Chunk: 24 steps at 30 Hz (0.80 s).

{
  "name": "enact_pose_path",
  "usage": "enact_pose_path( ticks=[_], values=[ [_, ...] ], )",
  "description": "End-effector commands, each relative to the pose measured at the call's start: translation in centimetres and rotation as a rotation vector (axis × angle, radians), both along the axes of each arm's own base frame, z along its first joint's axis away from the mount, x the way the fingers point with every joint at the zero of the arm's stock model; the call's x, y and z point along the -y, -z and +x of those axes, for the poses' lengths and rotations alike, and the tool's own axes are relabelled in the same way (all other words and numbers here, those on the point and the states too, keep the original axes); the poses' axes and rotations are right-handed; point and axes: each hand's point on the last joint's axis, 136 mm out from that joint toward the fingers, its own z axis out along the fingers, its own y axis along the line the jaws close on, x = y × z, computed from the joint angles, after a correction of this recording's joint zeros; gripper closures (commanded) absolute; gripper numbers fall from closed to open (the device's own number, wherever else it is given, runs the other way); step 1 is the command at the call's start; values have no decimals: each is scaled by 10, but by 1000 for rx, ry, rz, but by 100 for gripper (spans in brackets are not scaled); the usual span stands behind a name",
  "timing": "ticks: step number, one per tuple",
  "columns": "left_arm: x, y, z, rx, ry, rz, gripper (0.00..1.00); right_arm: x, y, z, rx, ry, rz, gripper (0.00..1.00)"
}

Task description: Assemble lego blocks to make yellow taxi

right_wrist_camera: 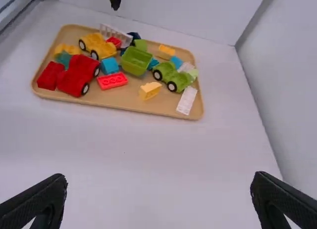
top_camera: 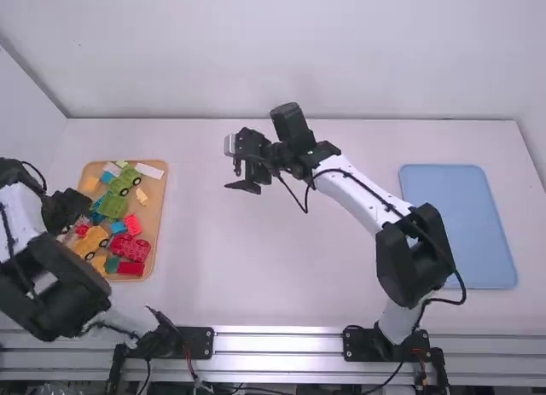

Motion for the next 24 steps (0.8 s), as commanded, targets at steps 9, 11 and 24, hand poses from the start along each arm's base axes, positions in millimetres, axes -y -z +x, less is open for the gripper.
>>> enact_pose_path(
  ticks=[9, 11, 24],
  values=[
    [-17, 84, 13, -113, -84, -130, 1, -9, 4, 15, -33, 8, -5, 1],
    [-17, 86, 12, -110, -157, -138, 1, -9, 3, 17, -29, 11, -3, 1],
    [-19, 87, 7, -24, -894, -180, 1, 9, 4, 33, -44, 57, -4, 1]
  ],
)
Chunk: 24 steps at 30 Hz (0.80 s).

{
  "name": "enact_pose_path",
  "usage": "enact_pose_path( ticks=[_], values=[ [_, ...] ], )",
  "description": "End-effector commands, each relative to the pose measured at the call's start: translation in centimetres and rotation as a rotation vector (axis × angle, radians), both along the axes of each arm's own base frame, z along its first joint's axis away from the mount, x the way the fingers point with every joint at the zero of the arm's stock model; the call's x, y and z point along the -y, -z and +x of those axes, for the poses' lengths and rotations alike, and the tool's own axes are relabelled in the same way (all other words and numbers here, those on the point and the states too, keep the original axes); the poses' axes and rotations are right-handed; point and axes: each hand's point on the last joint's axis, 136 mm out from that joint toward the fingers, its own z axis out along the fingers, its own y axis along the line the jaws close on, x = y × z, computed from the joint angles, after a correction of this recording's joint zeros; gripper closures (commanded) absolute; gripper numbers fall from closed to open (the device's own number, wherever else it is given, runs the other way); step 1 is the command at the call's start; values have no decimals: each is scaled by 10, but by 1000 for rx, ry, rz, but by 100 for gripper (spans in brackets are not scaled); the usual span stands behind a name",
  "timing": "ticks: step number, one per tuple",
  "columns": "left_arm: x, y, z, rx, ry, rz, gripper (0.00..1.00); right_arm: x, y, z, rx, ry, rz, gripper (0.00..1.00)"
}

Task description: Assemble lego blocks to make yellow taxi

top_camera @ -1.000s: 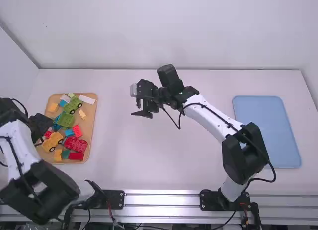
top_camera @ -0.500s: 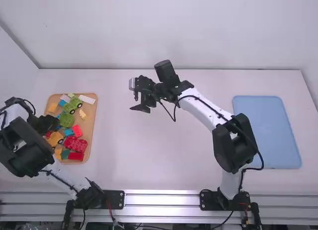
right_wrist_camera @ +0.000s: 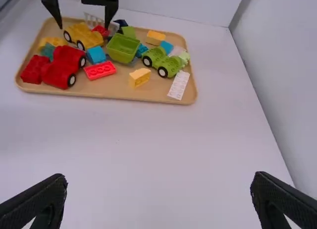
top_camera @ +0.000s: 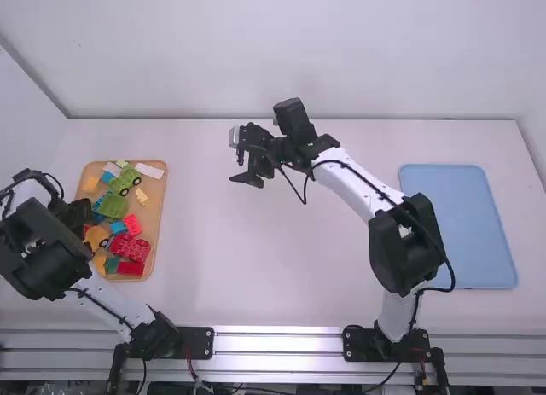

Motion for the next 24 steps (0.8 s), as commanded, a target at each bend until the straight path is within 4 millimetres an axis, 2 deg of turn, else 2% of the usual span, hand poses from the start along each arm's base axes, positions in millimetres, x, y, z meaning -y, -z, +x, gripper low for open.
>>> enact_pose_path(
  ticks=[1, 8, 12, 22, 24],
  values=[
    [-2, -3, -5, -7, -189, 10, 1, 0, -10, 6, 14, 3, 17, 1],
    [7, -2, -26, -53, -453, -53, 1, 4, -8, 7, 0, 10, 9, 1],
    [12, -3, -33, -84, -526, -63, 1, 4, -8, 7, 1, 10, 9, 1],
    [11, -2, -14, -7, -524, -78, 1, 6, -7, 9, -2, 16, 8, 1],
    [10, -2, -11, 13, -524, -86, 6, 6, -7, 9, -2, 16, 7, 1]
  ],
)
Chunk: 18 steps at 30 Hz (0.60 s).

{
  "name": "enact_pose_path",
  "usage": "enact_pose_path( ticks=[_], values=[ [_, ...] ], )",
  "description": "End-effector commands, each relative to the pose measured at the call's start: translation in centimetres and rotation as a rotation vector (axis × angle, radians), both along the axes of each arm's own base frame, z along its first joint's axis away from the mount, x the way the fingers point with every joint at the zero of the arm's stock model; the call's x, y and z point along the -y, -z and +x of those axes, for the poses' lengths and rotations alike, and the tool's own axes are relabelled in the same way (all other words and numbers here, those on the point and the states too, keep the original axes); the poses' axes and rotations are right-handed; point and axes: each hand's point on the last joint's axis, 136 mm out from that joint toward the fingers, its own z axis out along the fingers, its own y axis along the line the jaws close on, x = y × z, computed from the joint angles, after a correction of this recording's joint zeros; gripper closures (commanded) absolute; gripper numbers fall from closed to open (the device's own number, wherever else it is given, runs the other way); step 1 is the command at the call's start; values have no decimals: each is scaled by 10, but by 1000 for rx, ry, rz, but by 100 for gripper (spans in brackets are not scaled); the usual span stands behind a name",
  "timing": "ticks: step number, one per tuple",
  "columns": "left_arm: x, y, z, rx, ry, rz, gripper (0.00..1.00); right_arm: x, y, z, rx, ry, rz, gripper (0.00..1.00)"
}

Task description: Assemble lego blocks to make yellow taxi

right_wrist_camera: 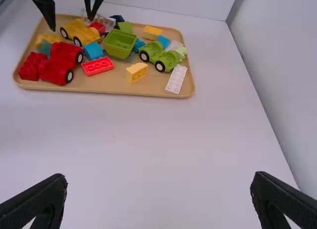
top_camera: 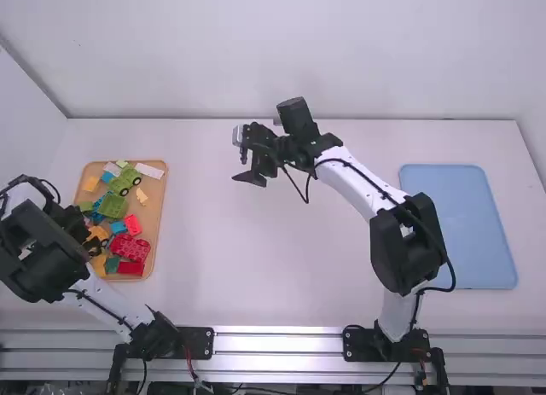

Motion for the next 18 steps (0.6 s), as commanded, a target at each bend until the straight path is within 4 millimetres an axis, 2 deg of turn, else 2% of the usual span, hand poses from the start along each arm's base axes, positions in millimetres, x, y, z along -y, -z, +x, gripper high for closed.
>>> enact_pose_path(
  ticks=[1, 6, 11, 16, 18],
  values=[
    [6, -3, 12, 59, -9, -30, 0, -1, -10, 4, 10, 0, 16, 1],
    [6, -4, 20, 99, 24, -37, 0, -1, -10, 5, 11, 2, 17, 1],
    [5, -3, 16, 81, 29, -30, 6, -1, -10, 5, 10, 2, 16, 1],
    [12, 1, 15, 72, 36, -44, 7, -2, -10, 4, 12, -2, 17, 1],
    [16, 4, 13, 61, 38, -52, 5, -3, -11, 3, 16, -4, 19, 1]
  ],
)
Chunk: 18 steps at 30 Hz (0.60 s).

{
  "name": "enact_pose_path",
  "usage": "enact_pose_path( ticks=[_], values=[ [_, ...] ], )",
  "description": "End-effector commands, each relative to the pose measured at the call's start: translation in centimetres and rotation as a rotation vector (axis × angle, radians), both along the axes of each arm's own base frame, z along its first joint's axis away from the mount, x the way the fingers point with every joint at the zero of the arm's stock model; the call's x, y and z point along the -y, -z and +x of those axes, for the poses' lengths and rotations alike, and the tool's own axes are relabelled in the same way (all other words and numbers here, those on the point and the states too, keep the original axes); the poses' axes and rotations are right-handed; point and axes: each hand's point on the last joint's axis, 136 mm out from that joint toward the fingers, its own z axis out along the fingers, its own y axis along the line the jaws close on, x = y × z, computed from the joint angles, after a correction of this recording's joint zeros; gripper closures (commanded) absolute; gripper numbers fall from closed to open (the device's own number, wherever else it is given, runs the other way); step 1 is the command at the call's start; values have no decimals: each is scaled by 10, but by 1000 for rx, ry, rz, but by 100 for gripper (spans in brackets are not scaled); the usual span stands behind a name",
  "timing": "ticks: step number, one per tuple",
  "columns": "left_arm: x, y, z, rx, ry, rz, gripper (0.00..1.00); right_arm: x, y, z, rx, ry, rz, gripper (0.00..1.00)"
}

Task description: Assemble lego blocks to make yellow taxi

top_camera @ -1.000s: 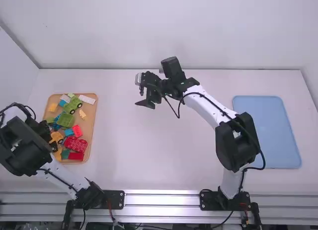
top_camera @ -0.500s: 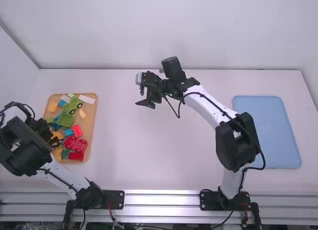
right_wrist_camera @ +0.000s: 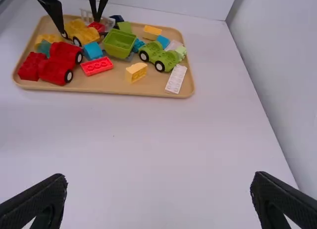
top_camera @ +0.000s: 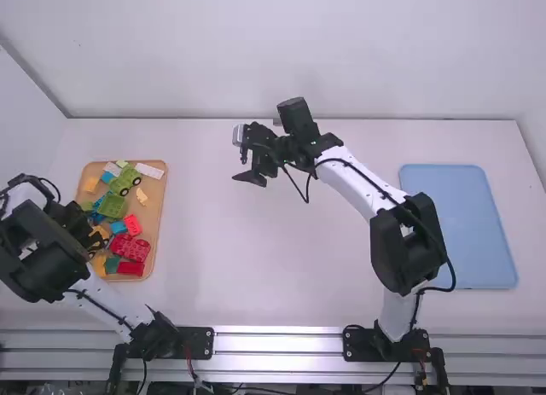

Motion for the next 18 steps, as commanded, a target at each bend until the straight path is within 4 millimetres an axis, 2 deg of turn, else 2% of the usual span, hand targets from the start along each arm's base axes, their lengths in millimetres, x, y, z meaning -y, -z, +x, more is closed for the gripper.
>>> enact_pose_path(
  ticks=[1, 7, 13, 18],
  values=[
    [9, 7, -6, -31, -9, -7, 0, -5, -11, 2, 18, -7, 18, 1],
    [2, 11, -4, -13, -50, 16, 1, -4, -10, 2, 13, -6, 15, 1],
    [-1, 12, -10, -75, -43, 66, 1, -2, -9, 4, 12, -1, 14, 1],
    [-10, 11, -3, -47, -48, 100, 1, -2, -10, 4, 12, -3, 16, 1]
  ],
)
